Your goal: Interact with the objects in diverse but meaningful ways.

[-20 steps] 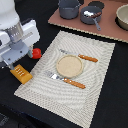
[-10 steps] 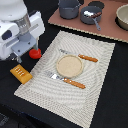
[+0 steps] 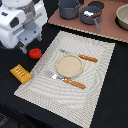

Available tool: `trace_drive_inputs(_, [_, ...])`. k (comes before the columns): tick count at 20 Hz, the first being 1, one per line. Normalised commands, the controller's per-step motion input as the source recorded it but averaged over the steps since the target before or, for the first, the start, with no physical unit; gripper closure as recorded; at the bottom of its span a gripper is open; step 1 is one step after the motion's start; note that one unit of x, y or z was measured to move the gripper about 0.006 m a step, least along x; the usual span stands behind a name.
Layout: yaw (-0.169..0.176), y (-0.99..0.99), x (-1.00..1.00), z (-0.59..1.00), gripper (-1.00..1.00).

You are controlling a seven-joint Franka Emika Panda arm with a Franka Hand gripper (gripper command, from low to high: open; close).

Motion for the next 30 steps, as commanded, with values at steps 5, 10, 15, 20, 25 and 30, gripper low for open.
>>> trace_drive_inputs(5, [0.123,0.08,-0.07,-0.06,-1.0])
trace_drive_inputs(10, [0.051,-0.06,-0.06,-0.18,-1.0])
trace_drive_inputs(15, [0.033,-0.04,-0.02,-0.29,-1.0])
trace_drive_inputs(20, [0.032,0.0,-0.11,-0.37,-1.0])
trace_drive_inputs(25, [0.033,-0.04,-0.08,-0.35,-1.0])
trace_drive_inputs(30, [0.033,-0.06,0.0,-0.24,-1.0])
